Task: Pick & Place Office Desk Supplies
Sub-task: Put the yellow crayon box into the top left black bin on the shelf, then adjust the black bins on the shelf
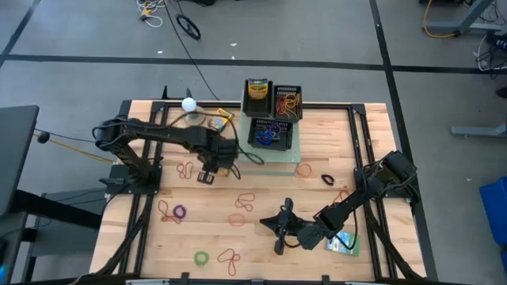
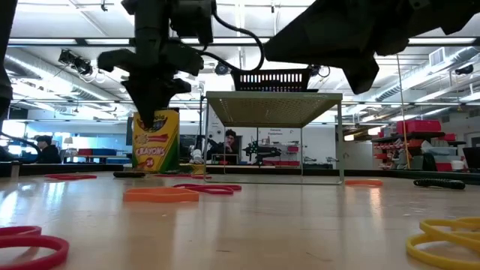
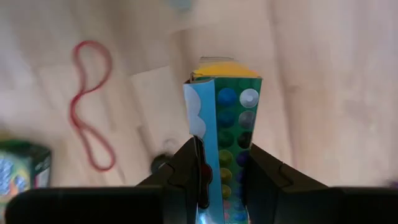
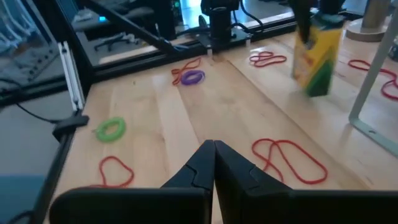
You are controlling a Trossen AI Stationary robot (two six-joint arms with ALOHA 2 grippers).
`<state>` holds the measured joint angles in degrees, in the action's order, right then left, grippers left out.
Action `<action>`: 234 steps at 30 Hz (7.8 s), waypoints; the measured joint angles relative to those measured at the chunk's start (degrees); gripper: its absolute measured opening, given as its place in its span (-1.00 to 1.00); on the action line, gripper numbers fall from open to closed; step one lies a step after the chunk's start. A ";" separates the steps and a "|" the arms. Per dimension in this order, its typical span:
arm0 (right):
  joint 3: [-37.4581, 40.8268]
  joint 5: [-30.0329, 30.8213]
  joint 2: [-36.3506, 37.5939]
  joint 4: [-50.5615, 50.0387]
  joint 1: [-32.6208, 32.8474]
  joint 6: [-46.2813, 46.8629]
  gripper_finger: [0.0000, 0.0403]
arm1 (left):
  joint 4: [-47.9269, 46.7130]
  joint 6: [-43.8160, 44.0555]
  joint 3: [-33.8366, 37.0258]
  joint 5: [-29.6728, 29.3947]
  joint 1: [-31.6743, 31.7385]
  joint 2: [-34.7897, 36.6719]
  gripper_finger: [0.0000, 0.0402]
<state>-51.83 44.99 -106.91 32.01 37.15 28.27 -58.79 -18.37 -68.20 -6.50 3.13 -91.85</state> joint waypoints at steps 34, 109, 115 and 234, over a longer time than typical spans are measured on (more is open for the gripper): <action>0.00 0.26 0.04 1.22 -3.21 0.33 -0.93 | 8.78 10.47 5.15 4.77 1.45 -0.54 -0.27; 0.00 -36.63 0.07 0.28 -16.72 -14.23 -0.93 | -12.78 -11.82 -66.47 1.62 22.60 -22.68 -0.55; 0.01 -36.91 0.07 0.31 -16.72 -15.17 -0.93 | -11.97 -11.72 -66.47 0.13 22.62 -23.02 -0.55; 0.02 -35.96 9.25 -6.07 -20.00 -19.84 -0.93 | -17.37 -10.52 -66.75 16.97 30.98 -18.04 -0.60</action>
<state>-51.81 9.03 -97.66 25.94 17.15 8.44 -76.16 -28.90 -134.96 10.47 34.12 -109.89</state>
